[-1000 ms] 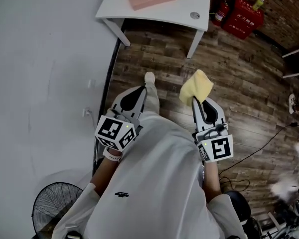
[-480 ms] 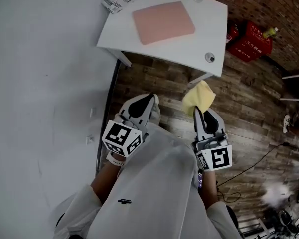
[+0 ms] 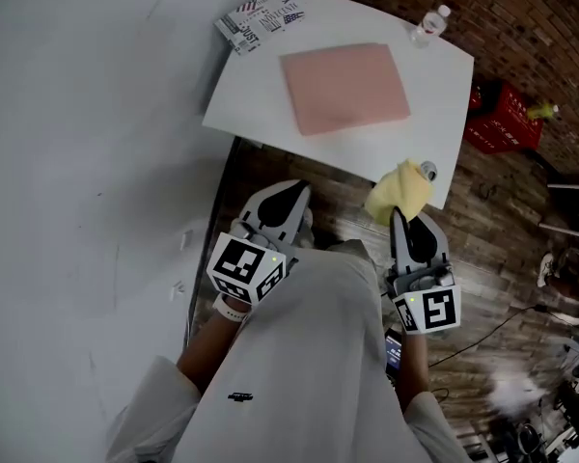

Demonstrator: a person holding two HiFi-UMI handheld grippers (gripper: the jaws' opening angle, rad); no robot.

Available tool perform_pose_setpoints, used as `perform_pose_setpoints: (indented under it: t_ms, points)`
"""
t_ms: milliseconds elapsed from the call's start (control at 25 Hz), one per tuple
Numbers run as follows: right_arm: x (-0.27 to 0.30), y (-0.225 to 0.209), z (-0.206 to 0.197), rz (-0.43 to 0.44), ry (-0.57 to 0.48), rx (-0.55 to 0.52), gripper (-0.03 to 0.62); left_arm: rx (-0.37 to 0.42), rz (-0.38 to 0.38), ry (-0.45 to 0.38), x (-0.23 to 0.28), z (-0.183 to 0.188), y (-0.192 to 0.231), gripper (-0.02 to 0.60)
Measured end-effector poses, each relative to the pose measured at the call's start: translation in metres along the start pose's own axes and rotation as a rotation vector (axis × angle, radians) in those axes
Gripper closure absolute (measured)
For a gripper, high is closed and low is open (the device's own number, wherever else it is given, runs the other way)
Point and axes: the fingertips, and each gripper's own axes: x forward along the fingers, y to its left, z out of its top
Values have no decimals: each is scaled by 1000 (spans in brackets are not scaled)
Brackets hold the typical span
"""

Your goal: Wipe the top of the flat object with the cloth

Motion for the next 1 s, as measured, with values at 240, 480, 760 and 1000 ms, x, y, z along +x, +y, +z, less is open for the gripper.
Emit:
perform_pose_setpoints:
  t_ms: [240, 480, 760, 1000]
  points:
    - [25, -21, 1, 73, 35, -1, 545, -44, 46, -2, 24, 6, 8, 565]
    - [51, -39, -1, 157, 59, 16, 545, -84, 115, -3, 41, 9, 20, 565]
    - [89, -43, 0, 287, 89, -10, 546, -100, 197, -15, 54, 13, 35, 565]
    - [129, -38, -5, 380, 118, -19, 546, -128, 262, -16, 63, 10, 57, 565]
